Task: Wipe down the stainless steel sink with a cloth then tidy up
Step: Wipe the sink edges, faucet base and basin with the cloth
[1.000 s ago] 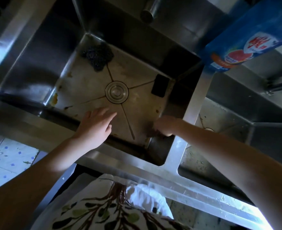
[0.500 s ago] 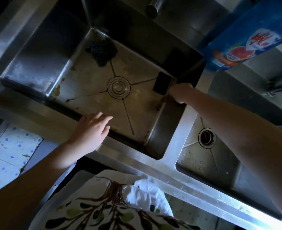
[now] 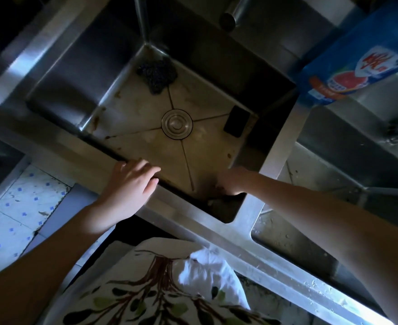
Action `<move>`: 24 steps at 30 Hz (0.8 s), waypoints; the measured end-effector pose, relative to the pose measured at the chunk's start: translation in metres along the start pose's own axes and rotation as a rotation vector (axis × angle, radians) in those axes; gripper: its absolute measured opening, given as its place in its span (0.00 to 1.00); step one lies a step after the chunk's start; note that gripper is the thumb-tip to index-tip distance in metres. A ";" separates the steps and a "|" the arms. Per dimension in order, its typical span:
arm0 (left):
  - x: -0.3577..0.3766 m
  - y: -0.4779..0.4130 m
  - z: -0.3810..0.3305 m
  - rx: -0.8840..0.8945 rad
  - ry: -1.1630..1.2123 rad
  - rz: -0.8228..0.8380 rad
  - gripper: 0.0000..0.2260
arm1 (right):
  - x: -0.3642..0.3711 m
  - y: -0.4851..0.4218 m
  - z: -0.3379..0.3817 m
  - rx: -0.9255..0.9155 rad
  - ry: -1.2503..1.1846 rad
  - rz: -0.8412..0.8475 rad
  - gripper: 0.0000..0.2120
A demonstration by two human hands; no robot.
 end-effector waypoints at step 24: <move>-0.007 0.006 0.030 -0.028 -0.051 -0.071 0.21 | -0.004 -0.020 -0.024 -0.110 -0.569 0.203 0.18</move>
Point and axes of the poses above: each hand's wrist, its own y-axis away from the middle knuckle, its own x-axis out of the palm, z = x × y, the point moved 1 cm from there along -y, towards the middle knuckle, and after that the axes turned 9 degrees about -x, right-handed, at the moved point
